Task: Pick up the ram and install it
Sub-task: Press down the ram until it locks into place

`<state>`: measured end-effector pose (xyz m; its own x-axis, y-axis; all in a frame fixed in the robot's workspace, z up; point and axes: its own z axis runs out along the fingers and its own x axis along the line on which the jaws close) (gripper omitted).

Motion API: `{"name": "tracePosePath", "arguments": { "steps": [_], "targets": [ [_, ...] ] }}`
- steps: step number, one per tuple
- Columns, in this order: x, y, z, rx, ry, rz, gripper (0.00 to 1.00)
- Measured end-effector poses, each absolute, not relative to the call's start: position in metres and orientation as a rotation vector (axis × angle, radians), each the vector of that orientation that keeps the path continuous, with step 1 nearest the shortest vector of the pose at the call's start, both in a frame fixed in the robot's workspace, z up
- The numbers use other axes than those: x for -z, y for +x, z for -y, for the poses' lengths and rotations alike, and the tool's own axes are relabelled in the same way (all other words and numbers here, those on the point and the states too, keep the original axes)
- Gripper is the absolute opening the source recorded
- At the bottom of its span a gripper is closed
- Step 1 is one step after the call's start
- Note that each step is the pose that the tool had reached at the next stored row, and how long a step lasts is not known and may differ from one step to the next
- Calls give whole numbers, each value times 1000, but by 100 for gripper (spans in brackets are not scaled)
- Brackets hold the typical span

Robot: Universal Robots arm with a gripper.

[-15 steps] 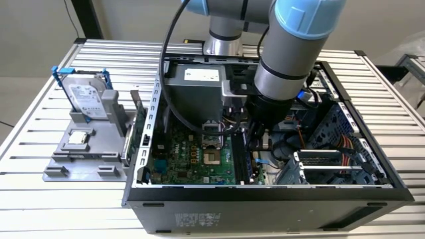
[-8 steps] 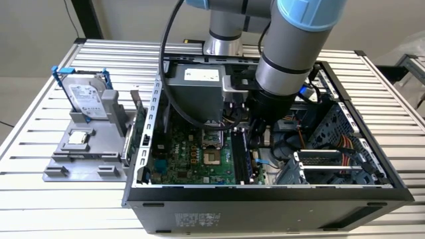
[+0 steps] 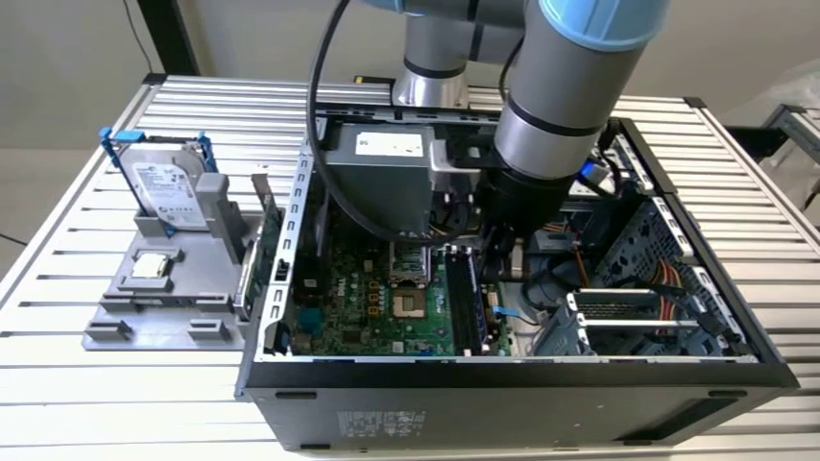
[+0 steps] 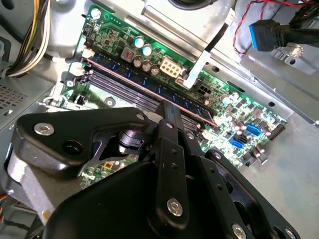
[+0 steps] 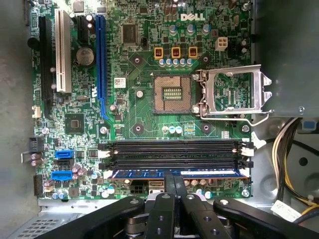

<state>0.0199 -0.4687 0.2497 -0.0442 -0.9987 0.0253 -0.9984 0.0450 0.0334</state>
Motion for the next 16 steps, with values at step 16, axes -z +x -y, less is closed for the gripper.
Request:
{"name": "tracePosePath", "arguments": {
  "steps": [16],
  "targets": [
    [-263,20,468,8,2174,2206,0]
  ]
}}
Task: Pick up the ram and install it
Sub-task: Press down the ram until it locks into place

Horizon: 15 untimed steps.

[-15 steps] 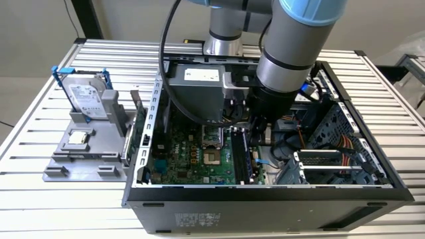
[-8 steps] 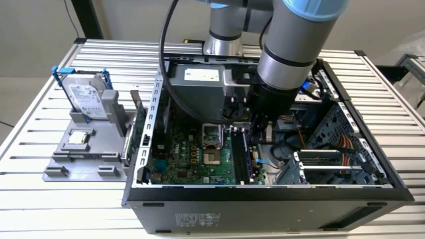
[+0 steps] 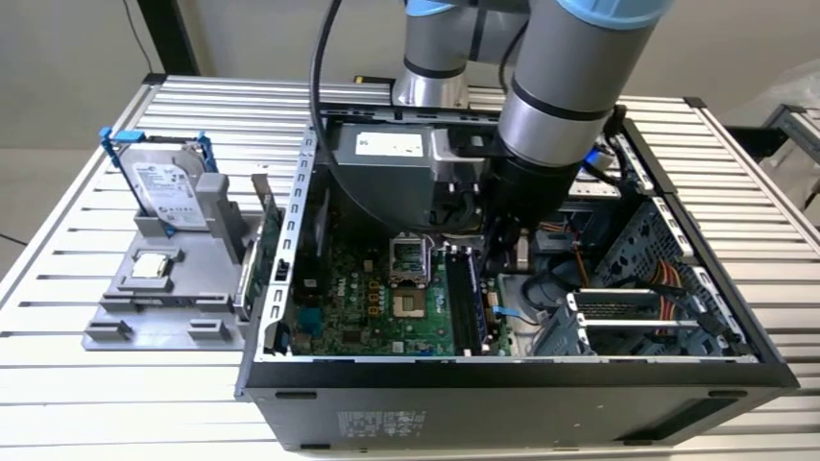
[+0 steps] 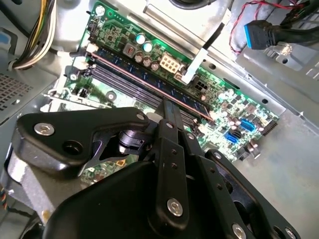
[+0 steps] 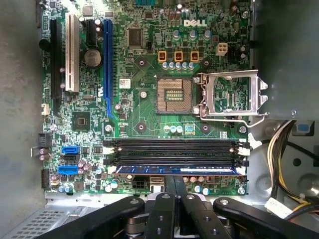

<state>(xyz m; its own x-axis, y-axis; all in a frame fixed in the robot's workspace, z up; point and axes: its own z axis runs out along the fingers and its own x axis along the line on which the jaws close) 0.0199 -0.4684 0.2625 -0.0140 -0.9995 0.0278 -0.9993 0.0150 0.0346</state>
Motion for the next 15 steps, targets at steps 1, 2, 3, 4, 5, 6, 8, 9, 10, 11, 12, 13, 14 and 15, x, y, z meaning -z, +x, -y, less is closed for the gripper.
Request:
{"name": "tracePosePath", "arguments": {
  "steps": [1,2,3,4,5,6,8,9,10,11,12,13,14,15],
  "targets": [
    [-264,20,468,8,2178,2202,0],
    [-266,20,468,8,2182,2199,0],
    [-267,20,468,7,2184,2196,0],
    [-269,20,468,7,2187,2193,0],
    [-271,20,468,7,2190,2191,0],
    [-272,20,468,7,2192,2189,0],
    [-276,20,468,7,2195,2186,0],
    [-277,20,468,7,2196,2185,0],
    [-279,20,468,7,2197,2184,0],
    [-281,20,468,7,2197,2183,0],
    [-282,20,468,7,2198,2182,0],
    [-283,20,468,7,2199,2182,0],
    [-284,20,468,7,2199,2181,0],
    [-285,20,468,7,2200,2181,0]
  ]
}}
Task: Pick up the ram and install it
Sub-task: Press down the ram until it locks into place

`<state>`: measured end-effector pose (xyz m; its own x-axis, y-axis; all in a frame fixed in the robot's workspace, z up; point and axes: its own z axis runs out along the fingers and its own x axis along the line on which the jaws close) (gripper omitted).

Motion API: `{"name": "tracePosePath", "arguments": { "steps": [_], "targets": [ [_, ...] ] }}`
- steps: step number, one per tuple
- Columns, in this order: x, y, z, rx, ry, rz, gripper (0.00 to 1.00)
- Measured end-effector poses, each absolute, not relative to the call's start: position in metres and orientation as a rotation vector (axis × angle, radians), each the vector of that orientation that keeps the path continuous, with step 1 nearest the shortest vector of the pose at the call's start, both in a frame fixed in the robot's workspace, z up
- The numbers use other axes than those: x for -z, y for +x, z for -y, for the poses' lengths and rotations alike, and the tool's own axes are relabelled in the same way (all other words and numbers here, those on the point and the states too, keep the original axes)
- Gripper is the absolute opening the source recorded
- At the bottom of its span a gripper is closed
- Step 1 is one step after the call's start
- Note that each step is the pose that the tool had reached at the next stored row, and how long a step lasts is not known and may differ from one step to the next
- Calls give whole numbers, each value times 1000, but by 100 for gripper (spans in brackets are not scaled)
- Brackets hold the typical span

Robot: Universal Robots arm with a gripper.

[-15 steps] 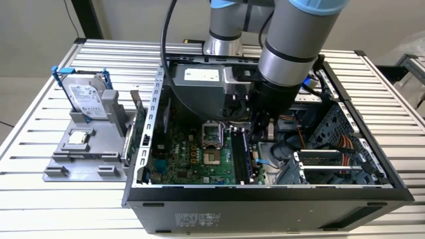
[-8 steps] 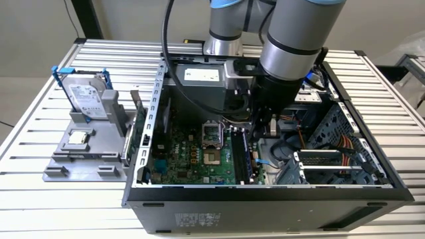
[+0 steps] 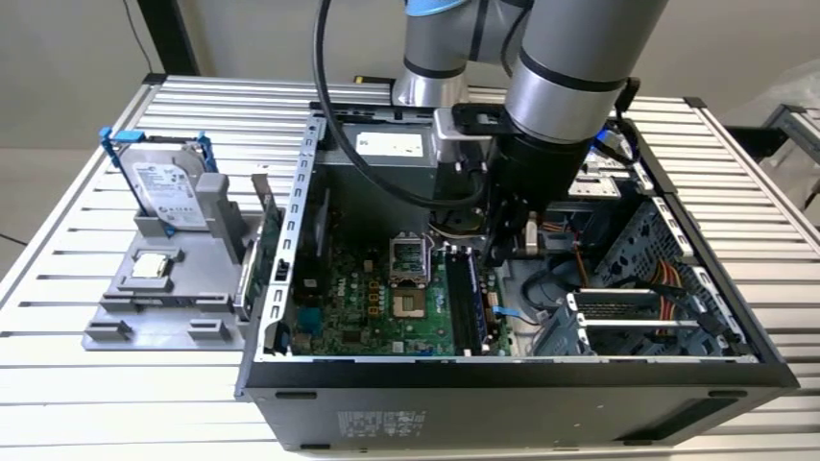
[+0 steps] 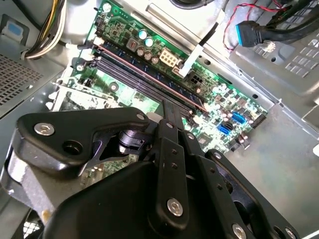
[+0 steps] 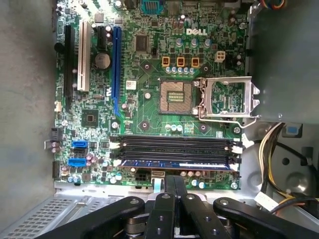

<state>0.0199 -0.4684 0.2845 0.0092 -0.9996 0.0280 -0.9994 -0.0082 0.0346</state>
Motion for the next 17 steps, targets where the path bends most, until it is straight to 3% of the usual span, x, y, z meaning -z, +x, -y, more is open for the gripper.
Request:
{"name": "tracePosePath", "arguments": {
  "steps": [17],
  "targets": [
    [-293,20,468,7,2202,2178,0]
  ]
}}
